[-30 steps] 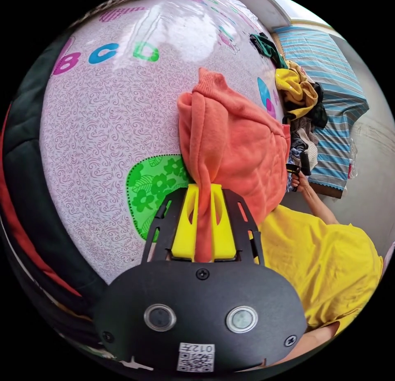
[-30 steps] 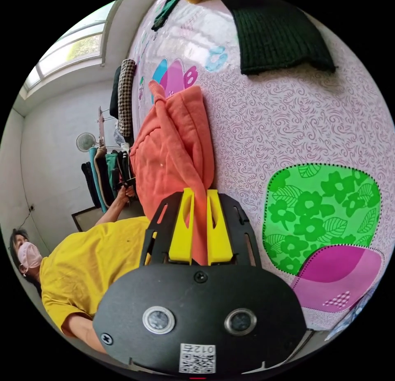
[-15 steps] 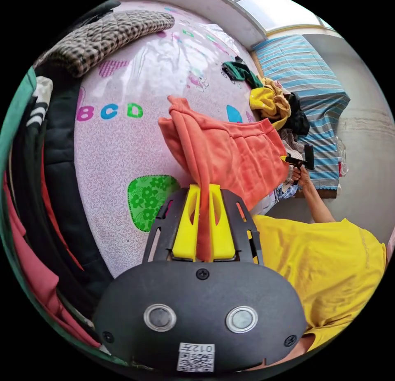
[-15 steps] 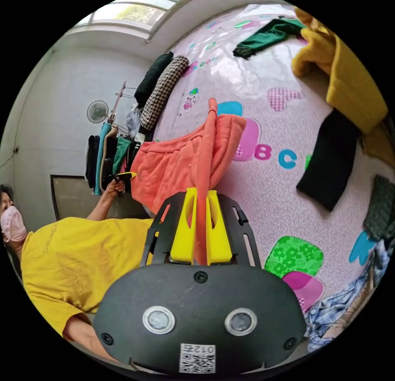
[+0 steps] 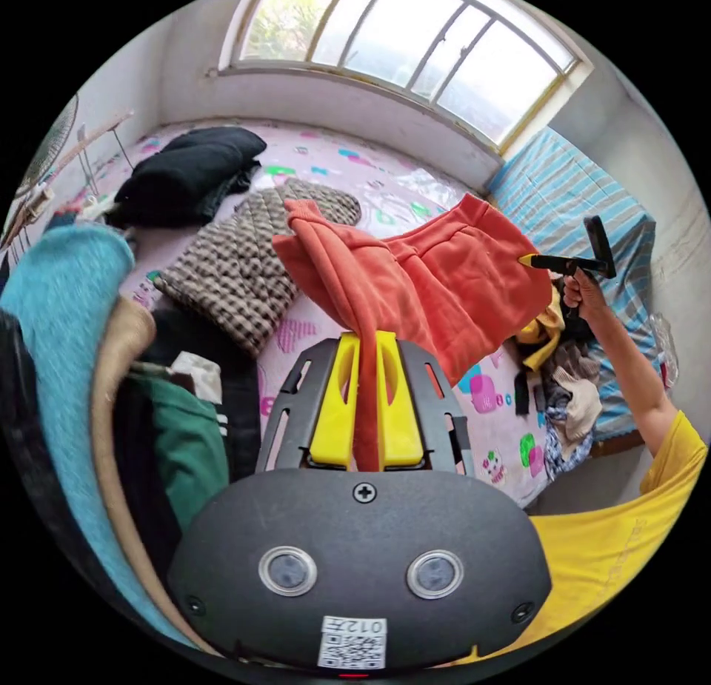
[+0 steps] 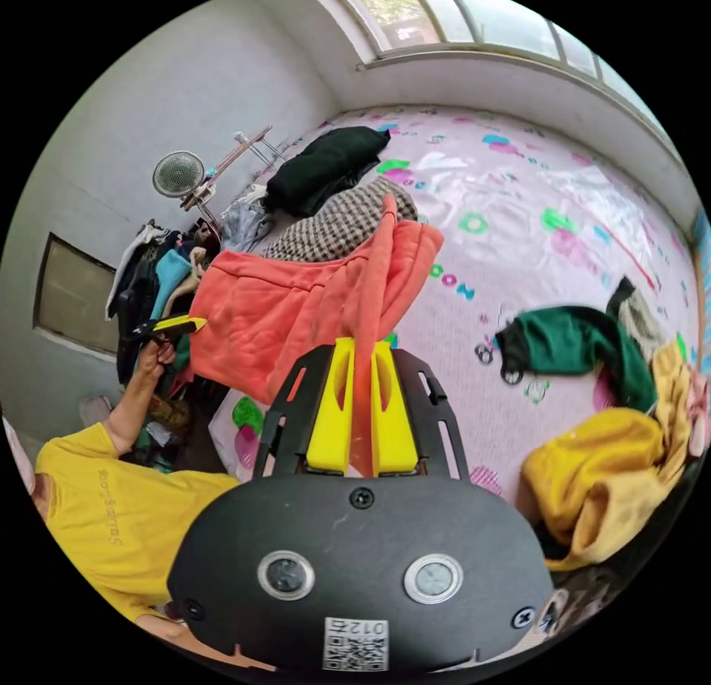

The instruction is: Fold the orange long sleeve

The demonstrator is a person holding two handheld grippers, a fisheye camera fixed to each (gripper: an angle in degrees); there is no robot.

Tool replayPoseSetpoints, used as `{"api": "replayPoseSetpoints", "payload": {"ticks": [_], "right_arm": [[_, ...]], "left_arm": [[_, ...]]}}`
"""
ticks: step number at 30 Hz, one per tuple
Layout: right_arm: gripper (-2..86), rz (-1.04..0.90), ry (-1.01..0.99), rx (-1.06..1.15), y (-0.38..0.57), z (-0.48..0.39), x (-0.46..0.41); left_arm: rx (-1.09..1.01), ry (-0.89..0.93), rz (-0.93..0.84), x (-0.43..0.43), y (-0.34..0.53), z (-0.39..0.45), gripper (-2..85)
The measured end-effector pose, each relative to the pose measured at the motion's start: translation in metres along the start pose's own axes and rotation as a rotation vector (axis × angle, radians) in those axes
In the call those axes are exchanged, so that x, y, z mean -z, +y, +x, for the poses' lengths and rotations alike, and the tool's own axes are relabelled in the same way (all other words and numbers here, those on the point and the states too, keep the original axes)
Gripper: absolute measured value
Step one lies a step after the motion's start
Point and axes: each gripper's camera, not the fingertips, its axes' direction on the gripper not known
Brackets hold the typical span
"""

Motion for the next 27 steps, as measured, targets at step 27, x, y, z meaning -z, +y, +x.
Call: {"api": "replayPoseSetpoints", "payload": {"ticks": [27], "right_arm": [[7.2,0.021,0.182,0.231,-0.381,-0.088,-0.315]], "left_arm": [[0.168,-0.689,-0.034,-0.079,-0.100,0.012,4.3]]}}
